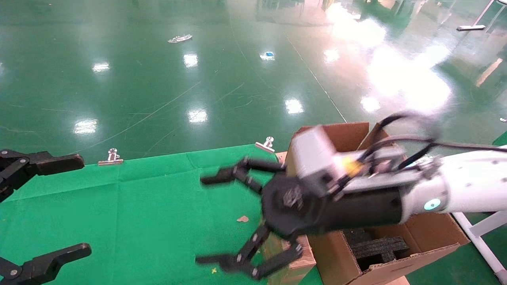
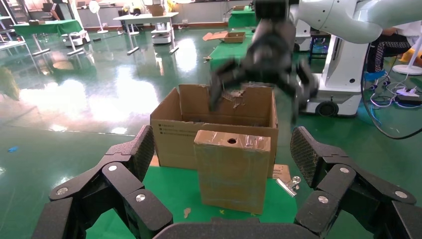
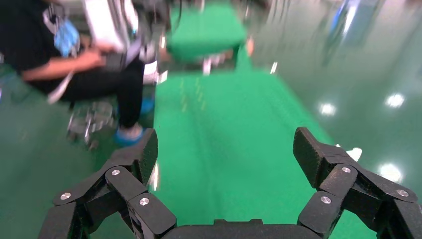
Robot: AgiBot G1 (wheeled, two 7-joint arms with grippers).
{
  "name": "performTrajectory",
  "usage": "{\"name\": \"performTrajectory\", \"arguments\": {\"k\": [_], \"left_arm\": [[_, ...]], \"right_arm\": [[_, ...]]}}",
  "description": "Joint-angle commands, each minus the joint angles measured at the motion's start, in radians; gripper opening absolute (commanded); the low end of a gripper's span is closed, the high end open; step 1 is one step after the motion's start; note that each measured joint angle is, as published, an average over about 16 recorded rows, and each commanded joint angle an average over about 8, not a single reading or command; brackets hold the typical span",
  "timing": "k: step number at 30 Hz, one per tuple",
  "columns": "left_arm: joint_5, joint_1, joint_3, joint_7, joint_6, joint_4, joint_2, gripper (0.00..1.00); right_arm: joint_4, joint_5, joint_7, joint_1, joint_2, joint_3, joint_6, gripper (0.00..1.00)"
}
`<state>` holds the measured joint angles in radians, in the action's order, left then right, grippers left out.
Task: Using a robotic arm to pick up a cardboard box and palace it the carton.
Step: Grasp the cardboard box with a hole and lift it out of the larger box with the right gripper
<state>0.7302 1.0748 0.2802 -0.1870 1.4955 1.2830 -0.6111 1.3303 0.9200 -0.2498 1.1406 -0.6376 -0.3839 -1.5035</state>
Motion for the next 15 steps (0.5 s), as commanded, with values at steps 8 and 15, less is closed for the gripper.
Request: {"name": "performTrajectory", "arguments": {"k": [8, 15], "left_arm": [[0.000, 0.000, 0.001, 0.000, 0.000, 0.000, 0.000, 1.00], [-0.001, 0.000, 0.001, 0.001, 0.000, 0.000, 0.000, 1.00]], "right_arm": [[0.029, 0.336, -0.083, 0.201, -0.080, -0.204, -0.053, 1.00], [0.029, 0.367, -0.115, 0.386, -0.076, -0.334, -0.074, 1.00]]}}
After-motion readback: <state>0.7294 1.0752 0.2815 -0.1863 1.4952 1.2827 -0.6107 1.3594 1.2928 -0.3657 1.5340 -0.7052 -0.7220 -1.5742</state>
